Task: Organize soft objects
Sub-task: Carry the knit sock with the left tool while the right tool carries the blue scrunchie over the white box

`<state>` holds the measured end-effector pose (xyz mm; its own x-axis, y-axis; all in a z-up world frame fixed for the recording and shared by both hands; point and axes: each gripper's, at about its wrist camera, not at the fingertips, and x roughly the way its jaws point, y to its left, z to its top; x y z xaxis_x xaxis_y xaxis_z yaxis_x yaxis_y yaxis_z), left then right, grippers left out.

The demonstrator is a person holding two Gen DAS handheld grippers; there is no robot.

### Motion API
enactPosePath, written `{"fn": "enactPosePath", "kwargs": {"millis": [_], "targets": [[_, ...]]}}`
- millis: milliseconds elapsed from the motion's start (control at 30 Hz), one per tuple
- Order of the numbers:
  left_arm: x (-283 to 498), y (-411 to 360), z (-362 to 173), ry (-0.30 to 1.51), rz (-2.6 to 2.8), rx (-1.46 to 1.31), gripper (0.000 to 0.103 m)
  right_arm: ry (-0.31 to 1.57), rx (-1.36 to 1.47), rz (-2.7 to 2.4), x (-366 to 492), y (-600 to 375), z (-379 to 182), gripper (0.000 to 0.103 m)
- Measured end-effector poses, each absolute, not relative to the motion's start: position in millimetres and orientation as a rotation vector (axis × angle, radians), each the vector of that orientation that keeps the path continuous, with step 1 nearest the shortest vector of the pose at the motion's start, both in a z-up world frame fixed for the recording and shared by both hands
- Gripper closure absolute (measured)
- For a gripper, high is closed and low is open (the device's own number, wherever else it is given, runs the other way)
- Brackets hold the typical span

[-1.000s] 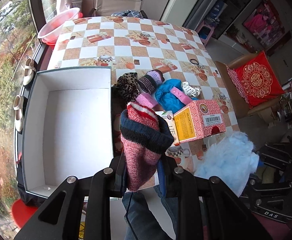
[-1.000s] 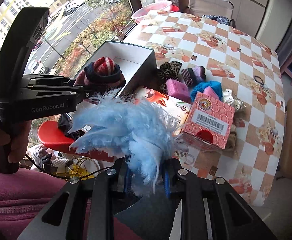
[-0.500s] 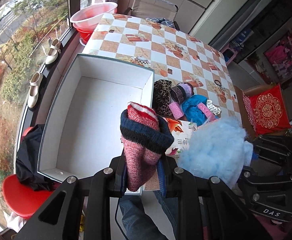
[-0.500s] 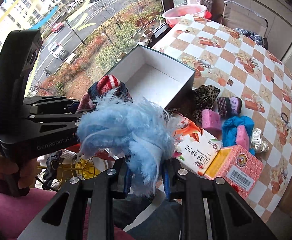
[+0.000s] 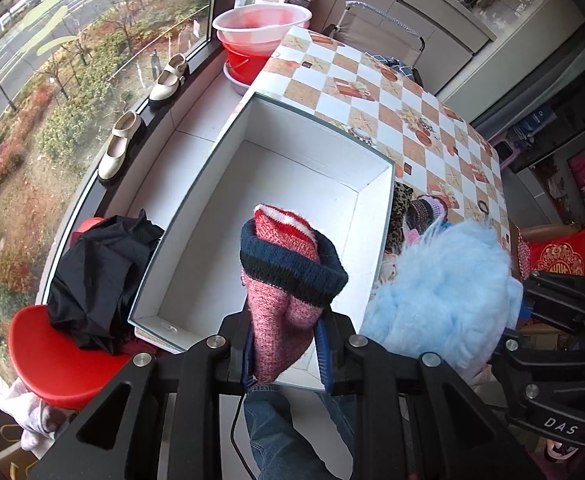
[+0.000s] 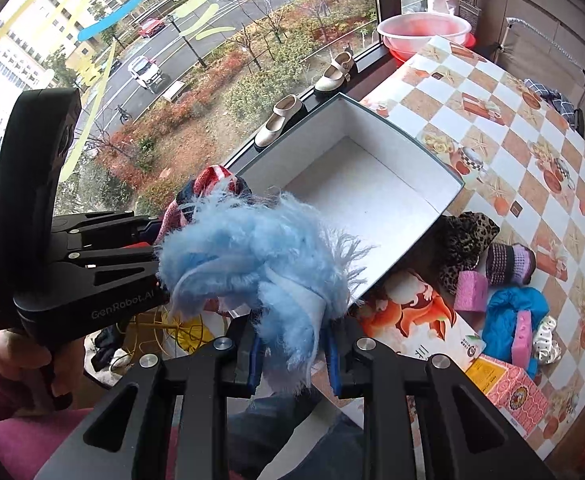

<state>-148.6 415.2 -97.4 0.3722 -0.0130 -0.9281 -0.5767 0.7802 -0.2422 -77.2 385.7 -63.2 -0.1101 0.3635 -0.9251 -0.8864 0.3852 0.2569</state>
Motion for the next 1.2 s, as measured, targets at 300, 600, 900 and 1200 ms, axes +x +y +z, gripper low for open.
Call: {"fn": "enactPosePath", "kwargs": {"millis": [300,600,900,1200], "targets": [[-153.0,428.8,-108.3,1.141,0.462,-0.601,0.077,1.278,-0.562,1.178,-74.0,404.5,-70.3,0.077],[-146.4,431.7,-129.7,1.18,0.483,-0.577,0.077,1.336,-0.591,1.167,-72.3,420.2,-94.5,0.077],[-139.0,435.9,-152.6,1.243,0.464,-0.567,0.077,1.386,-0.592,1.129,-68.1,429.9,-112.7,0.077],[-133.4,439.7,-159.7,1.266,0.441,-0.561,0.077,1.415,-0.582,1.112,-65.3,432.9,-119.9,0.077]]}}
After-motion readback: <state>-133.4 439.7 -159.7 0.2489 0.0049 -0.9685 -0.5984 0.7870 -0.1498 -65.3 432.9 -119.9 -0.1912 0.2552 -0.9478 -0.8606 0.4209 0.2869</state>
